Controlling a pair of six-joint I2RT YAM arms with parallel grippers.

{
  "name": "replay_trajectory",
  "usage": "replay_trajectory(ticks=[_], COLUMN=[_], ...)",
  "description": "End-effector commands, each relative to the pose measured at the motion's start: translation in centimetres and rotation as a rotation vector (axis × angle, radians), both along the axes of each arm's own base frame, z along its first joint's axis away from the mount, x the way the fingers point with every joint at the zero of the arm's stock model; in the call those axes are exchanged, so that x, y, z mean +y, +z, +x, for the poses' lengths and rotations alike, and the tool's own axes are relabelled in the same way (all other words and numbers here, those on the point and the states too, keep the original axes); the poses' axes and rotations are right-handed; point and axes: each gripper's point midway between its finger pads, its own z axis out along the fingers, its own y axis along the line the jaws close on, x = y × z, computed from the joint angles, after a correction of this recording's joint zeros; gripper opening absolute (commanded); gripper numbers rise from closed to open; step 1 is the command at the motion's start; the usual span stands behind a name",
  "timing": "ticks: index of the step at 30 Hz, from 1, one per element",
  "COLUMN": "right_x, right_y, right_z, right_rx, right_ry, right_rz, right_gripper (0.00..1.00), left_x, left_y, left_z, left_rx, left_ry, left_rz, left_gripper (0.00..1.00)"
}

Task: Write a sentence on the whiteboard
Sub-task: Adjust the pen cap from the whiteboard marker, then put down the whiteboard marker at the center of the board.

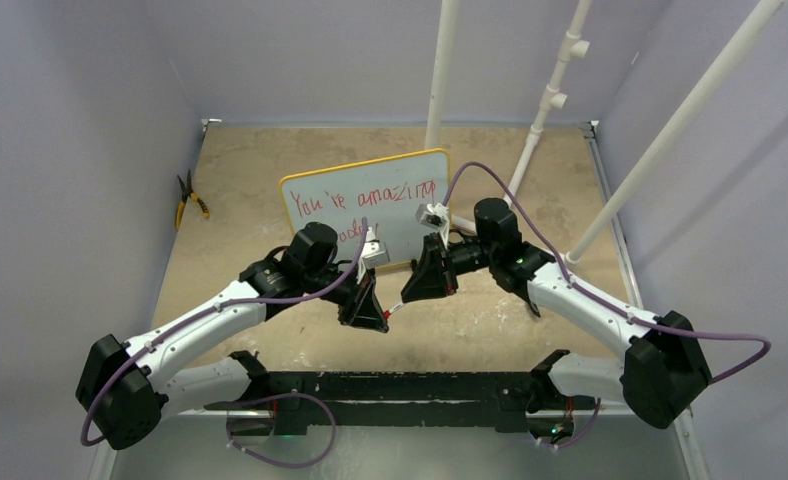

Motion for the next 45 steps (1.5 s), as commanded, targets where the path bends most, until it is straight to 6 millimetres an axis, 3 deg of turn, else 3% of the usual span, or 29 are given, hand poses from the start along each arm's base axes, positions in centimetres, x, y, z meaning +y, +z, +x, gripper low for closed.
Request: replay_trajectory(ticks=[1,5,8,11,12,16,21,26,33,35,39,44,45], right_x=[0.7,0.9,1.3,1.4,1.2,-0.5,-1.8,-2.7,-5.1,-6.0,-7.7,-9.7,-10.4], right_y=[-2.3,-1.8,-1.0,-0.1,0.0,-0.7,-3.2,-7.2,-11.9,-13.1,-14.7,-13.5,-13.0], right_z=[-4.9,-4.7,-3.7,-2.0,-1.3,2.3,5.0,7.5,10.5,11.1,12.3,14.2,14.7], right_rx=[0.084,0.089,0.09,0.088,0.093,0.106,0.127,0.135,0.145,0.164,0.205,0.192,0.182], right_ry=[0.169,0.152,0.084,0.003,-0.03,-0.182,-0.332,-0.506,-0.737,-0.783,-0.872,-1.0,-1.041], right_rz=[-0.069,-0.067,-0.06,-0.038,-0.037,-0.054,-0.122,-0.238,-0.38,-0.408,-0.442,-0.436,-0.435], right_gripper=[0.0,0.0,0.0,0.0,0.0,0.0,0.0,0.0,0.01,0.09,0.42,0.79,0.93], left_x=[-3.4,-3.3,-2.6,-1.4,-1.0,0.4,1.3,2.2,5.9,7.4,11.1,16.7,18.0], left_y=[13.5,12.4,10.5,7.5,6.7,5.6,5.8,7.1,7.8,8.2,8.8,10.2,10.5], left_z=[4.0,4.4,5.5,6.7,7.1,8.4,9.3,11.2,15.8,16.9,18.9,20.2,20.3], left_rx=[-0.494,-0.493,-0.513,-0.504,-0.505,-0.511,-0.525,-0.534,-0.493,-0.49,-0.484,-0.519,-0.526], left_ry=[-0.008,0.011,0.071,0.135,0.16,0.28,0.366,0.496,0.769,0.846,1.025,1.279,1.341], left_rz=[-0.464,-0.417,-0.325,-0.167,-0.127,-0.052,-0.027,-0.026,0.013,0.011,0.025,0.044,0.055], left_gripper=[0.0,0.0,0.0,0.0,0.03,0.37,0.68,0.71,0.72,0.72,0.73,0.76,0.77])
